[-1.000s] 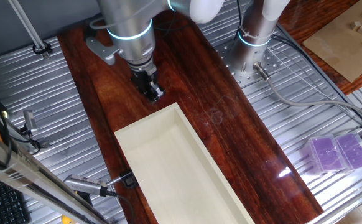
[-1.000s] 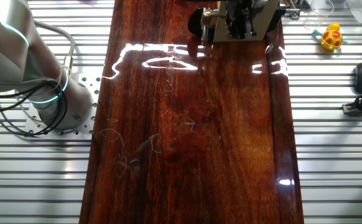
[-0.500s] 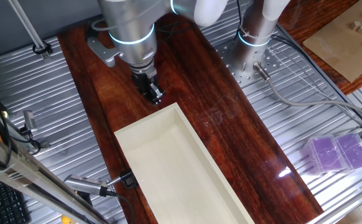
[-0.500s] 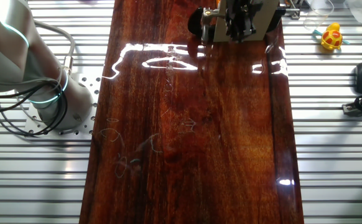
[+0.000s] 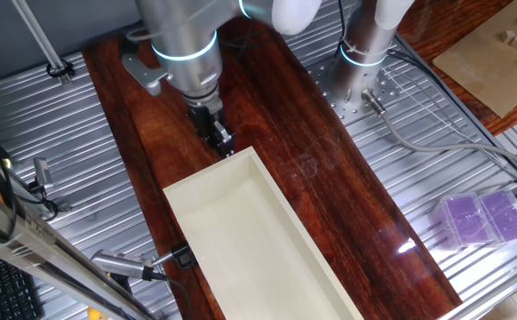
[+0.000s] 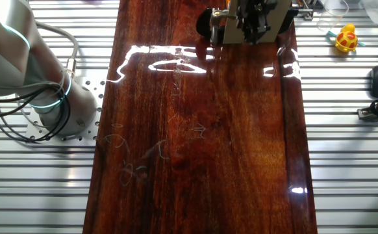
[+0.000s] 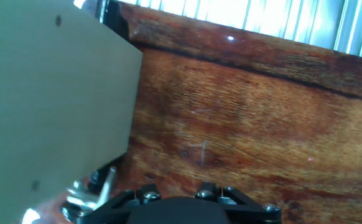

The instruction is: Turn off the water tap

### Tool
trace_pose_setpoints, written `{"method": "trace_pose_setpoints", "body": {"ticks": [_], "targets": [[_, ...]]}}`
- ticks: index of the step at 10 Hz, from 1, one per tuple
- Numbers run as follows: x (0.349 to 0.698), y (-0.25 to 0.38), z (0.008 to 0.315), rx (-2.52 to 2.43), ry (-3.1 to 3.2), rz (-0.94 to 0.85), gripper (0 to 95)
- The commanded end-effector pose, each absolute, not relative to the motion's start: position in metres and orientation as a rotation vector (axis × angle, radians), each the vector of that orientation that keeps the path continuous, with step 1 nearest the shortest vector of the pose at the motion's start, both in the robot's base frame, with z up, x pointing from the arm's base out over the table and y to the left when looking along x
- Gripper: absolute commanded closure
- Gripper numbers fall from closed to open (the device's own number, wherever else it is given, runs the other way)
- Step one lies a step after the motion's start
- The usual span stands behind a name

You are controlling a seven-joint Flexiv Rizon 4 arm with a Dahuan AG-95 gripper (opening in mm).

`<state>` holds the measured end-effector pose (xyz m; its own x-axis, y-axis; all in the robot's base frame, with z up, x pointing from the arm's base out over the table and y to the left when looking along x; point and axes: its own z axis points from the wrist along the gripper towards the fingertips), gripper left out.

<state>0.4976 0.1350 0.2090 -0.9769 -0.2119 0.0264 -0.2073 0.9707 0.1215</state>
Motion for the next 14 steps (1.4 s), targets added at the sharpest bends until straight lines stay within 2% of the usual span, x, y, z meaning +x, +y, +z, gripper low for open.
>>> {"method": "trace_pose_setpoints", "body": {"ticks": [1, 7, 8, 14], "targets": [[0.5036, 0.1436, 0.2061, 0.302, -3.081, -0.177, 57.0], [0.505, 0.1458, 0.205, 0.232, -3.099, -0.171, 57.0], [0.5053, 0.1462, 0.2047, 0.216, -3.103, -0.17, 38.0], [0.5069, 0.1532, 0.1979, 0.13, -3.11, -0.186, 38.0]]}}
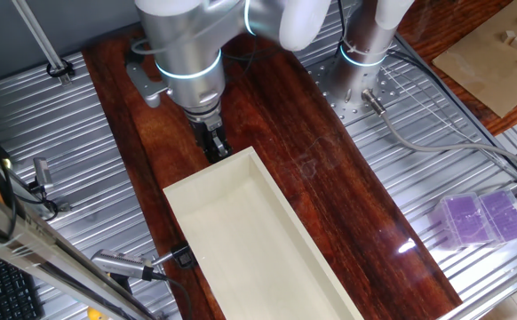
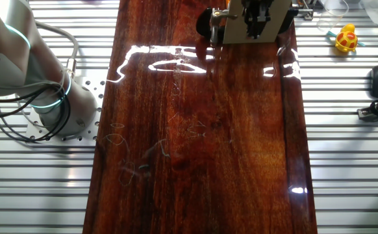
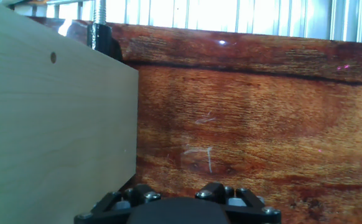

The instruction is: Turn off the water tap

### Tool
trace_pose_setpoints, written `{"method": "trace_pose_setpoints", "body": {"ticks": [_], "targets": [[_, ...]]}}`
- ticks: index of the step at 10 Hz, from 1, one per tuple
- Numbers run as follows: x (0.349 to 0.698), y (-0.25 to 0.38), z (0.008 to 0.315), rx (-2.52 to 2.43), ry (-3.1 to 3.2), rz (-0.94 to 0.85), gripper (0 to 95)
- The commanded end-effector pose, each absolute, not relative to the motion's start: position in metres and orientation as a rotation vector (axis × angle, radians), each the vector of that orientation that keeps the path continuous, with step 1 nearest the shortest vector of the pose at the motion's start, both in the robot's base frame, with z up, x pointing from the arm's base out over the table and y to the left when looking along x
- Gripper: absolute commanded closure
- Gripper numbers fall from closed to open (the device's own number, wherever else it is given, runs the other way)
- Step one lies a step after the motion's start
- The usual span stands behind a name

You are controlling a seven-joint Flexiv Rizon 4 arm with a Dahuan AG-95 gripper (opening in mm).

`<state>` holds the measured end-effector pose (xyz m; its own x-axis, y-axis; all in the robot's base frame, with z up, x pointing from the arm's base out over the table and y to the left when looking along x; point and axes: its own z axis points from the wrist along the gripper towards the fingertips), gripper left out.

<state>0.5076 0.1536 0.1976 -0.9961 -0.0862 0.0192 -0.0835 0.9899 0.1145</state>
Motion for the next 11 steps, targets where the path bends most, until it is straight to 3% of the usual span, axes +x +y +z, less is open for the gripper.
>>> {"method": "trace_pose_setpoints", "body": {"ticks": [1, 8, 9, 11], "targets": [[0.5052, 0.1539, 0.197, 0.12, -3.109, -0.194, 38.0], [0.4991, 0.162, 0.1922, 0.11, -3.113, -0.185, 38.0], [0.4991, 0.162, 0.1922, 0.131, -3.111, -0.195, 57.0], [0.4991, 0.162, 0.1922, 0.093, -3.103, -0.198, 57.0]]}}
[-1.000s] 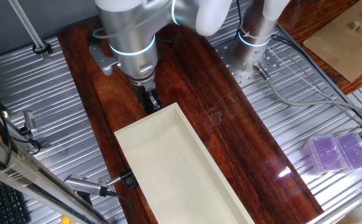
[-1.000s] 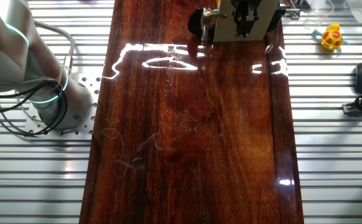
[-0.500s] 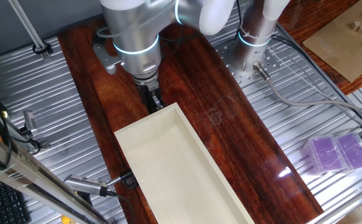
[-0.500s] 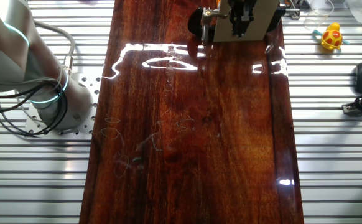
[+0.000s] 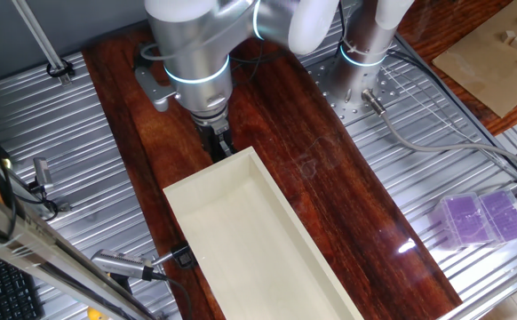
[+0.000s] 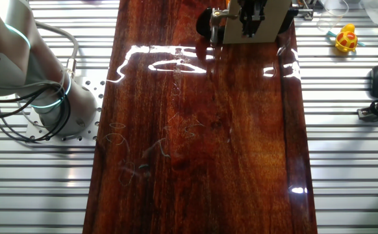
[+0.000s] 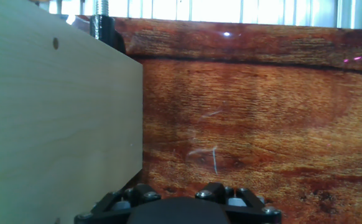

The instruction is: Turn off the water tap

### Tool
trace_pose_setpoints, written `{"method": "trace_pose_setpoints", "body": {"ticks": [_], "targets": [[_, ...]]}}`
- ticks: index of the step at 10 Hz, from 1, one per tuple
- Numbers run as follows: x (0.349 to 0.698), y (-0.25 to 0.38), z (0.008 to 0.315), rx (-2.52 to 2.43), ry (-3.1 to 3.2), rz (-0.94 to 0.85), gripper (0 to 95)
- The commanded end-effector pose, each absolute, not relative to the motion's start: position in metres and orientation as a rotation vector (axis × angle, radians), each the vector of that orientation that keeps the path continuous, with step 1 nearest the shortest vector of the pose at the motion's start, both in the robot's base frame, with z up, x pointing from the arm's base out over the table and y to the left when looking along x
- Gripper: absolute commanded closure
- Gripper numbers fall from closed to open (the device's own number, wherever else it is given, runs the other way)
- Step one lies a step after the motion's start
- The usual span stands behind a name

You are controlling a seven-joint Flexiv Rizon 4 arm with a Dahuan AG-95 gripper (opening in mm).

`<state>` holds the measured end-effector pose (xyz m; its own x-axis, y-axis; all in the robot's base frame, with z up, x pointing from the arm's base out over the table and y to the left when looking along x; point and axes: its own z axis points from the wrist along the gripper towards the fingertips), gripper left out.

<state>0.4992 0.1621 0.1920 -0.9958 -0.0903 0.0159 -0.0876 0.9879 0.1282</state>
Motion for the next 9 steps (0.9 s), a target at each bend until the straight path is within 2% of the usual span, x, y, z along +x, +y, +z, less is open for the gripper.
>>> {"method": "trace_pose_setpoints", "body": {"ticks": [1, 9], "targets": [[0.4991, 0.162, 0.1922, 0.093, -3.103, -0.198, 57.0], [0.4989, 0.162, 0.1922, 0.071, -3.102, -0.225, 57.0]]}}
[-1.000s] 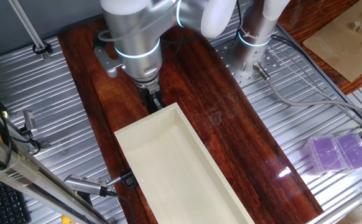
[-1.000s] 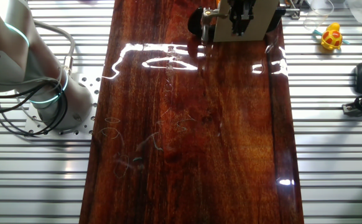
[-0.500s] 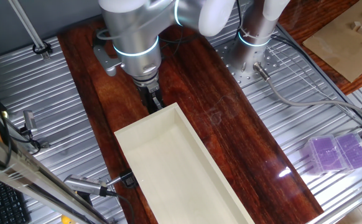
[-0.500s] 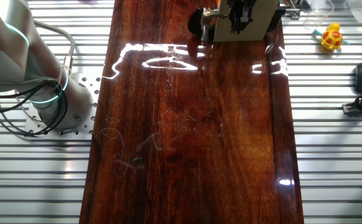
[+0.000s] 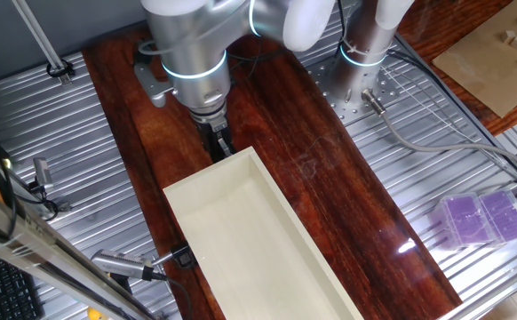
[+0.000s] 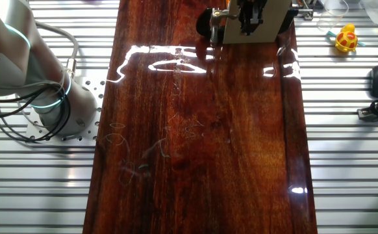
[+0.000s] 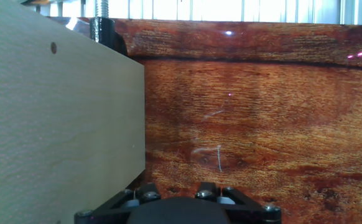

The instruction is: Turn off the water tap

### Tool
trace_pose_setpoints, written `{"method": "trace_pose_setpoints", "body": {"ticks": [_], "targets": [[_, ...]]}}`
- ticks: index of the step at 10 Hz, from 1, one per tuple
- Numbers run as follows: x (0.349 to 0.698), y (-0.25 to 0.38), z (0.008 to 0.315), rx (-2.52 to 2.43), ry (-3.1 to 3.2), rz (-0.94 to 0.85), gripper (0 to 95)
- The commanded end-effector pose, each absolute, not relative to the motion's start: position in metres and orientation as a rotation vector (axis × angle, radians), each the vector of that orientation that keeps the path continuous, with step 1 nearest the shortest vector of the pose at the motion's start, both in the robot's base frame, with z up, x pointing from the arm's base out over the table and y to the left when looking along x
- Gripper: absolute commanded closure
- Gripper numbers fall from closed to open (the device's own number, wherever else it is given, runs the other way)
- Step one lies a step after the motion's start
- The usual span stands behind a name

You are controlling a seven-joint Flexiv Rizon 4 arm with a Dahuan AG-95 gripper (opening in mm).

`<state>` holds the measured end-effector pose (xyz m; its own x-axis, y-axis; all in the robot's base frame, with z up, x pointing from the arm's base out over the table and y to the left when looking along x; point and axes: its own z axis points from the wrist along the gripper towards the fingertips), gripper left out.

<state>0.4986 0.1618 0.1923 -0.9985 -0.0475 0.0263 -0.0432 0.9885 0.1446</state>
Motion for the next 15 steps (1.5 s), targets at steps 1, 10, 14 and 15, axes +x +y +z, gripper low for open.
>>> {"method": "trace_pose_setpoints", "body": {"ticks": [1, 10, 14, 15], "targets": [[0.4989, 0.162, 0.1922, 0.071, -3.102, -0.225, 57.0], [0.4989, 0.162, 0.1922, 0.071, -3.102, -0.225, 57.0], [0.4989, 0.162, 0.1922, 0.22, -3.118, -0.245, 38.0], [0.4989, 0.162, 0.1922, 0.218, -3.118, -0.246, 38.0]]}}
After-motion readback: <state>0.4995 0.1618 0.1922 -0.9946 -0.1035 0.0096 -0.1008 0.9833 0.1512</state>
